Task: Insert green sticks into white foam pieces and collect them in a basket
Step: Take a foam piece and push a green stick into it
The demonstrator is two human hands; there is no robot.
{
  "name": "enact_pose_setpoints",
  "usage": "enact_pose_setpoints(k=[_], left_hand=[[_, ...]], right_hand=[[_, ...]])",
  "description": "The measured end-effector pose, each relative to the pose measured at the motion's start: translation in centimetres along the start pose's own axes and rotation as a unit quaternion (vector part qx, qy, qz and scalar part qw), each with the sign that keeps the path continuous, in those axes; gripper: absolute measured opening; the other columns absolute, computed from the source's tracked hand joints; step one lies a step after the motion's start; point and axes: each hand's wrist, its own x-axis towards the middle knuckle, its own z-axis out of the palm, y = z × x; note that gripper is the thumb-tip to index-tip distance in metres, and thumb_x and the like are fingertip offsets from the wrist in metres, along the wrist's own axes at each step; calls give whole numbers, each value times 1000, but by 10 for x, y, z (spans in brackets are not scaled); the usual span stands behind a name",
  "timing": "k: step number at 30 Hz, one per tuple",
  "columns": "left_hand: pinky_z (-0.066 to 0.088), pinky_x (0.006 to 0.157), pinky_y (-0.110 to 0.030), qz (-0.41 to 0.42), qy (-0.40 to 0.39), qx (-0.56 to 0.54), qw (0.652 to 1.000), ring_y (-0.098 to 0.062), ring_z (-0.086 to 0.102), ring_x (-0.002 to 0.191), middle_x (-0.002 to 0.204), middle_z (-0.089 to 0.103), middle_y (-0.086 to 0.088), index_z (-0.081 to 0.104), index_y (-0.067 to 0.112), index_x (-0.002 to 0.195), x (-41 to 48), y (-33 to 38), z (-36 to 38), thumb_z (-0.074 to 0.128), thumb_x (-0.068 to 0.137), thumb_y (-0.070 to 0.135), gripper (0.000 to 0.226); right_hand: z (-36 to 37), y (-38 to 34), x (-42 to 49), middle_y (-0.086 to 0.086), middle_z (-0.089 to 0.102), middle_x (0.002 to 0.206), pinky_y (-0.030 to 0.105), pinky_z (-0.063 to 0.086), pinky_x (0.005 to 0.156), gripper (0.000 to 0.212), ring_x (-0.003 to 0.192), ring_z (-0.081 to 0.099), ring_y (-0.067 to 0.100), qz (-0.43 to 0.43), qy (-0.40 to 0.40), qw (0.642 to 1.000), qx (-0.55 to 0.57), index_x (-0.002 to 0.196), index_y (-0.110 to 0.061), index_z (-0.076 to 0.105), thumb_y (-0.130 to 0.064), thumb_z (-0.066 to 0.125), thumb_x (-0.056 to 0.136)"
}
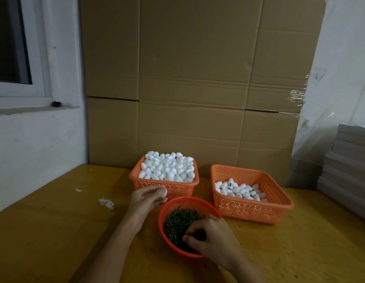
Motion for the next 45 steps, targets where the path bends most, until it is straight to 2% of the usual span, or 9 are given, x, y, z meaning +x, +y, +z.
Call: enact_pose_setpoints(k=[5, 15, 20, 24, 28, 33, 37, 42, 45], left_hand=[[64, 73, -29, -2, 3, 4, 1000, -34, 79, 91, 102, 80, -19, 77, 5, 113, 1, 1, 1, 91, 66, 26, 53], [65, 71, -32, 3, -1, 10, 1000, -32, 76, 84, 101, 79, -22, 76, 1, 113, -1, 2, 3, 84, 77, 24, 44], [65, 67, -31, 7, 8, 29, 1000, -28, 77, 77, 97, 79, -21, 79, 4, 104, 1, 0, 2, 84, 76, 30, 39], [64, 65, -30, 11, 14, 37, 999, -27, 77, 73, 95, 79, -22, 79, 2, 103, 3, -1, 1, 83, 78, 33, 40], [64, 64, -30, 9, 13, 31, 999, -26, 77, 72, 96, 79, -22, 77, 3, 107, 3, -3, 1, 80, 86, 30, 35], [64, 66, -34, 14, 4, 12, 1000, -33, 76, 76, 97, 78, -25, 73, 14, 121, 4, -3, 0, 74, 95, 31, 32], [63, 64, -33, 7, 6, 5, 1000, -34, 77, 77, 99, 78, -24, 71, 10, 121, 6, -4, -1, 71, 91, 37, 40], [62, 64, -31, 14, 9, 13, 1000, -29, 75, 76, 102, 79, -20, 70, 10, 122, 8, -5, -4, 69, 97, 32, 33], [62, 65, -29, 21, 6, 0, 1000, -25, 74, 79, 105, 79, -18, 72, 10, 121, 7, -4, -3, 71, 95, 30, 33]], right_hand=[[-4, 3, 2, -27, 69, 110, 29, 38, 95, 26, 104, 50, 1, 3, -27, 1000, 3, 113, -41, 75, -52, 66, 91], [-4, 5, 2, -34, 64, 92, 29, 42, 98, 14, 105, 53, -1, 11, -23, 999, 24, 101, -40, 77, -46, 73, 89], [-5, 6, 3, -27, 71, 105, 31, 45, 100, 22, 108, 55, 2, 19, -35, 999, 21, 107, -40, 77, -51, 67, 91], [-9, 8, 3, -28, 73, 101, 23, 54, 91, 16, 101, 64, -6, 31, -54, 997, 55, 102, -36, 79, -37, 71, 88], [-8, 10, 4, -30, 73, 102, 17, 54, 91, 14, 104, 63, -12, 33, -57, 995, 69, 101, -36, 80, -28, 74, 91], [-6, 8, 2, -29, 73, 96, 12, 52, 85, 10, 100, 63, -9, 39, -9, 997, 69, 95, -38, 78, -29, 80, 91], [-7, 7, 1, -28, 71, 89, 13, 52, 80, 12, 94, 63, -9, 38, 24, 997, 57, 93, -38, 76, -29, 82, 89], [-5, 4, 0, -26, 70, 88, 10, 45, 69, 19, 93, 63, -7, 21, 87, 994, 69, 94, -40, 72, -22, 75, 93], [-8, 4, -1, -23, 68, 92, 10, 44, 70, 23, 95, 62, -3, 28, 123, 989, 73, 101, -40, 71, -18, 71, 96]])
